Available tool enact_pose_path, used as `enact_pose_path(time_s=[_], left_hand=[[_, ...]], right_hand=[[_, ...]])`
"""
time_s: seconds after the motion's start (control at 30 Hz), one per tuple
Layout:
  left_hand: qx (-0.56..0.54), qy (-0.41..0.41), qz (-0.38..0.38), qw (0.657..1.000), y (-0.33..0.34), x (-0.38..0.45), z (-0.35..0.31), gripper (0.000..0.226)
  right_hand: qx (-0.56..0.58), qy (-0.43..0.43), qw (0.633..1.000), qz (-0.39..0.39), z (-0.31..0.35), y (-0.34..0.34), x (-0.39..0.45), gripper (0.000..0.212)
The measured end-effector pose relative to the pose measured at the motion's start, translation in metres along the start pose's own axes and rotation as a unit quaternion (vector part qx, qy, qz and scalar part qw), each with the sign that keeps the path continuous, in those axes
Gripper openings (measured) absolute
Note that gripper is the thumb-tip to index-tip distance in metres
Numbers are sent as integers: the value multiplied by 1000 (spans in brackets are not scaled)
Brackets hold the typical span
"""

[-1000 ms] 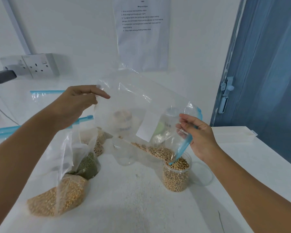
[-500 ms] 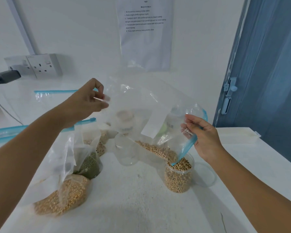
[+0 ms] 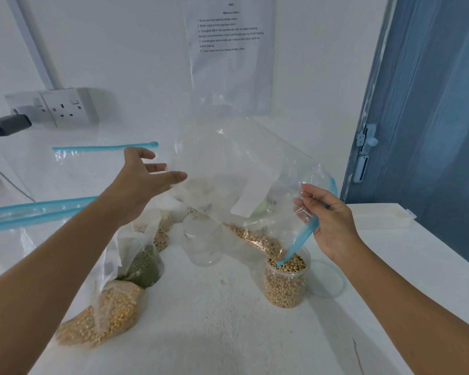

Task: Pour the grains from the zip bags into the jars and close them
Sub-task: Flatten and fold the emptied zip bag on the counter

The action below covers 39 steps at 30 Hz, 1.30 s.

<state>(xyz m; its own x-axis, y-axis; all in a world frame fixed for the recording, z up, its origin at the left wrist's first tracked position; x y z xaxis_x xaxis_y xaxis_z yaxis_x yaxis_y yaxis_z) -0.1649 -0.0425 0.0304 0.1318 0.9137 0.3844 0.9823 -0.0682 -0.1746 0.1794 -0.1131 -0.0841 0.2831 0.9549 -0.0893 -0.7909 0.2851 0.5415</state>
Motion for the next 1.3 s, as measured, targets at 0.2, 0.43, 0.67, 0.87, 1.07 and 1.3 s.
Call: enact_pose_path(time_s=[0.2,0.43,0.67,0.87,1.07,1.3], left_hand=[[10,13,18,1000,2,-6,8,61],[2,35,-87,996,16,-4,6,44],[-96,-2,-52,994,27,-15,12,75],[-93,35,-58,993,28,-19,24,65],[-119,45,-145,981,28,-14,17,60],[-108,12,-127,986,46,-12,26,48]], right_hand=[[6,5,1000,6,-1,2,-1,24],[6,2,1000,-8,-2,0,0,26],[8,3,1000,-21,-2,0,2,25],[4,2,1000,-28,-1,-2,3,26],[3,3,1000,-19,-2,-1,4,26],[4,15,1000,-24,-5,-4,4,27]])
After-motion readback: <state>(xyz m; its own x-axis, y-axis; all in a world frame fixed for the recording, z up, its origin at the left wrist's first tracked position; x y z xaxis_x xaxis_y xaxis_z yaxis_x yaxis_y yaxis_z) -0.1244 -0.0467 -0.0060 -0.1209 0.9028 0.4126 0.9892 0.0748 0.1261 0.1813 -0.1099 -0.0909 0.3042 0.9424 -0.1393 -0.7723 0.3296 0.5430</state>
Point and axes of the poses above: each hand's wrist, its own x-axis towards the middle knuckle, its own y-axis out of the palm, z = x × y, the point moved 1 cm from there along x, towards the middle knuckle, and after that the axes turned 14 degrees about y, right-handed, at the moved point
